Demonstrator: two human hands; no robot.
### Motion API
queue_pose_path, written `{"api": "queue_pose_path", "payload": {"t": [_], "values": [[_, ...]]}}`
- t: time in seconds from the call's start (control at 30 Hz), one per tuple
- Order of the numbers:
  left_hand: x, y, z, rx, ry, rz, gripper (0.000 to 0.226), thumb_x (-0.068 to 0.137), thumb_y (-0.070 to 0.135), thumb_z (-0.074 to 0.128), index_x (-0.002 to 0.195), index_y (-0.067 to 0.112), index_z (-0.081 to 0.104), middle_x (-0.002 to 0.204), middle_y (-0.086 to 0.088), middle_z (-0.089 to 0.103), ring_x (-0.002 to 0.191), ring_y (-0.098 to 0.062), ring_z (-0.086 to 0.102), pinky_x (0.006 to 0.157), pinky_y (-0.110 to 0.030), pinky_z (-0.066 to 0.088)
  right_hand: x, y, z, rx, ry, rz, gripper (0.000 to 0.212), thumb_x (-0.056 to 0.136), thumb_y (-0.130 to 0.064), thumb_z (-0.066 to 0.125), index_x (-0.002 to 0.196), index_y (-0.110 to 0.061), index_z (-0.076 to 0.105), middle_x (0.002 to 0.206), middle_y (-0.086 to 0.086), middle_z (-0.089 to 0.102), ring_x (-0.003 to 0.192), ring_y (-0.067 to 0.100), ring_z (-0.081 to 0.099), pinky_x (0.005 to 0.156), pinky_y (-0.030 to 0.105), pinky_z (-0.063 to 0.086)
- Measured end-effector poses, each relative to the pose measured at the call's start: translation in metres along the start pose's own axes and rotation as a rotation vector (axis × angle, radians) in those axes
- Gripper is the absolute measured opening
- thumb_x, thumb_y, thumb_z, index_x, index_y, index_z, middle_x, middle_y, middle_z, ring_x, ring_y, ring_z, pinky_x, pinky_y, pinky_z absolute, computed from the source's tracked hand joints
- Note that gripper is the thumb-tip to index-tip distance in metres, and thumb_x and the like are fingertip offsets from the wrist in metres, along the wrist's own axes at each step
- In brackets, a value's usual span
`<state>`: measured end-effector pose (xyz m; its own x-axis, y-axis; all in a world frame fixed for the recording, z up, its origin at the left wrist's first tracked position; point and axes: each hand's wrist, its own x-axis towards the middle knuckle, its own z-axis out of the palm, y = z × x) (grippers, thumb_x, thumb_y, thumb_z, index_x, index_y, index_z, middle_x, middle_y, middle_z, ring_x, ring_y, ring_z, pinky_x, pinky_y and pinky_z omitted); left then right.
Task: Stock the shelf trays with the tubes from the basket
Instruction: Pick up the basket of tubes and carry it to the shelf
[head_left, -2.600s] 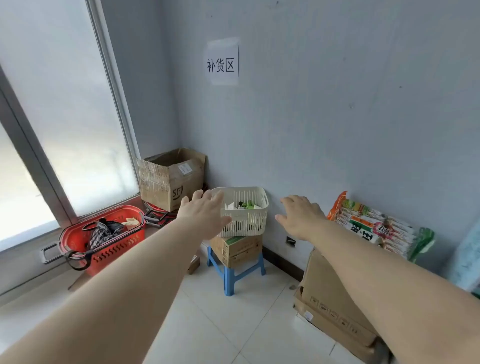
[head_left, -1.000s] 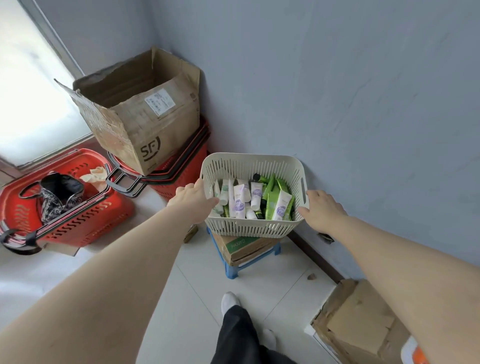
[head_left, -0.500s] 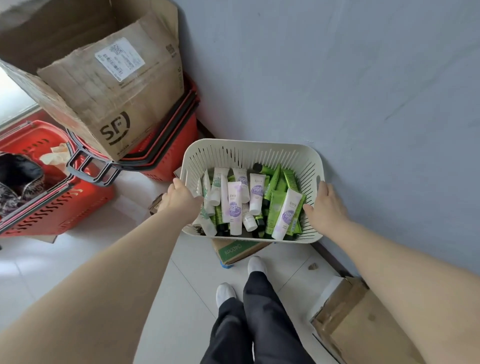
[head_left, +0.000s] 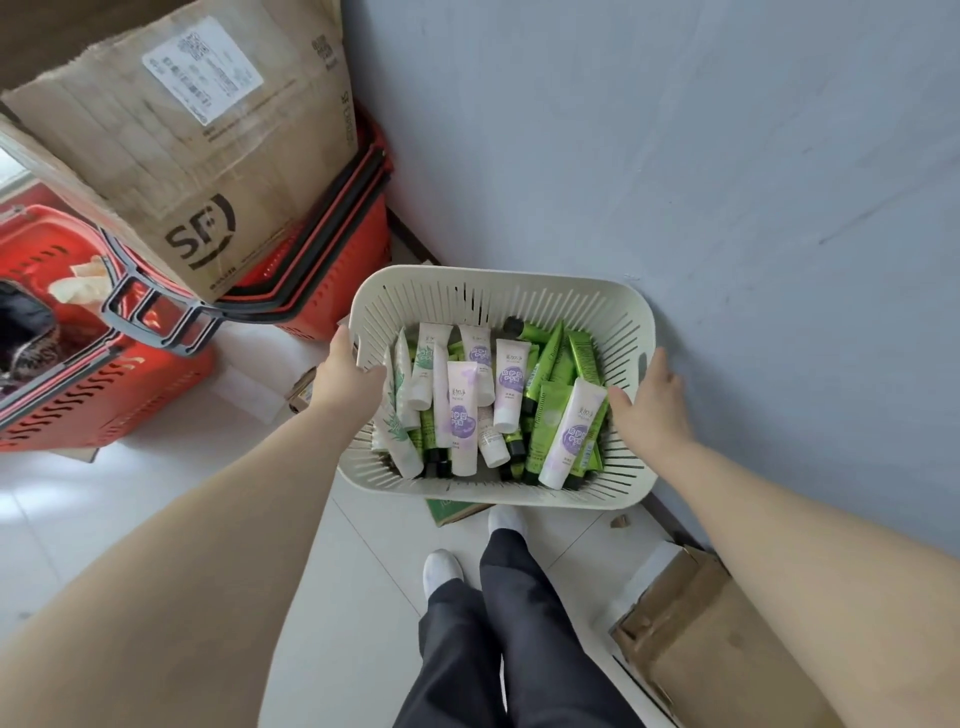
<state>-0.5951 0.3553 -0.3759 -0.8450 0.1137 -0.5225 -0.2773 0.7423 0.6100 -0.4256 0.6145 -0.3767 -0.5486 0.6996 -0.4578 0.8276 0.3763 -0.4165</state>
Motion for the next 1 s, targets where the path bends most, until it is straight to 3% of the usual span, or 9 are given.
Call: {"api": "queue_pose_path", "payload": {"t": [0.13,0.37,0.47,0.6,0.7,0.83,1.0], "values": [[-0.023,-0.008,-0.013,-0.002,0.008,-0.009,0.048,0.091,0.011,0.053,0.134,0.029,0.04,0.106,0.003,0.061,0.091,-0.024,0.061,0.083,-0.041,0.051,-0.019,-0.003,-0.003,-0.016,-0.044,-0.004,0.067,0.094,-0.023,0.053,0.146,-0.012,0.013,0.137,0.022,0.034,0.112,0.04,0.05,0.091,0.043,0.043],[-0.083,-0.045,-0.054,0.019,0.067,-0.127,0.05,0.09,0.009,0.055,0.135,0.022,0.038,0.108,0.001,0.053,0.089,-0.023,0.052,0.07,-0.034,0.041,-0.075,-0.021,-0.002,-0.089,-0.118,-0.115,0.071,0.093,-0.021,0.054,0.148,-0.011,0.011,0.135,0.02,0.033,0.115,0.035,0.046,0.092,0.039,0.039],[-0.115,-0.073,-0.071,-0.017,0.11,-0.171,0.055,0.089,0.007,0.056,0.138,0.021,0.036,0.107,0.004,0.05,0.093,-0.024,0.052,0.078,-0.036,0.046,-0.102,-0.029,0.007,-0.124,-0.147,-0.171,0.074,0.091,-0.025,0.057,0.148,-0.014,0.011,0.136,0.018,0.033,0.116,0.037,0.047,0.094,0.043,0.042],[-0.165,-0.116,-0.087,-0.112,0.205,-0.238,0.046,0.086,0.003,0.056,0.126,0.021,0.043,0.111,-0.002,0.06,0.092,-0.028,0.058,0.083,-0.042,0.053,-0.139,-0.039,0.019,-0.159,-0.196,-0.273,0.07,0.087,-0.024,0.06,0.143,-0.012,0.019,0.13,0.019,0.037,0.108,0.036,0.05,0.089,0.042,0.044],[-0.215,-0.147,-0.091,-0.154,0.298,-0.3,0.055,0.09,0.003,0.054,0.139,0.019,0.037,0.113,-0.003,0.054,0.092,-0.029,0.055,0.081,-0.037,0.049,-0.169,-0.043,0.029,-0.205,-0.235,-0.375,0.072,0.086,-0.026,0.061,0.143,-0.011,0.02,0.135,0.02,0.034,0.113,0.038,0.049,0.094,0.045,0.044],[-0.29,-0.192,-0.094,-0.201,0.417,-0.417,0.069,0.091,0.002,0.053,0.15,0.022,0.024,0.137,-0.01,0.05,0.108,-0.029,0.052,0.079,-0.033,0.042,-0.217,-0.05,0.042,-0.273,-0.282,-0.503,0.078,0.088,-0.026,0.06,0.148,-0.015,0.011,0.144,0.018,0.027,0.124,0.037,0.041,0.094,0.044,0.041],[-0.386,-0.25,-0.102,-0.3,0.555,-0.552,0.071,0.089,0.001,0.051,0.15,0.025,0.023,0.132,-0.006,0.053,0.09,-0.023,0.051,0.075,-0.036,0.046,-0.293,-0.052,0.06,-0.327,-0.378,-0.681,0.077,0.087,-0.025,0.061,0.146,-0.015,0.013,0.143,0.021,0.026,0.12,0.038,0.042,0.091,0.044,0.042]]}}
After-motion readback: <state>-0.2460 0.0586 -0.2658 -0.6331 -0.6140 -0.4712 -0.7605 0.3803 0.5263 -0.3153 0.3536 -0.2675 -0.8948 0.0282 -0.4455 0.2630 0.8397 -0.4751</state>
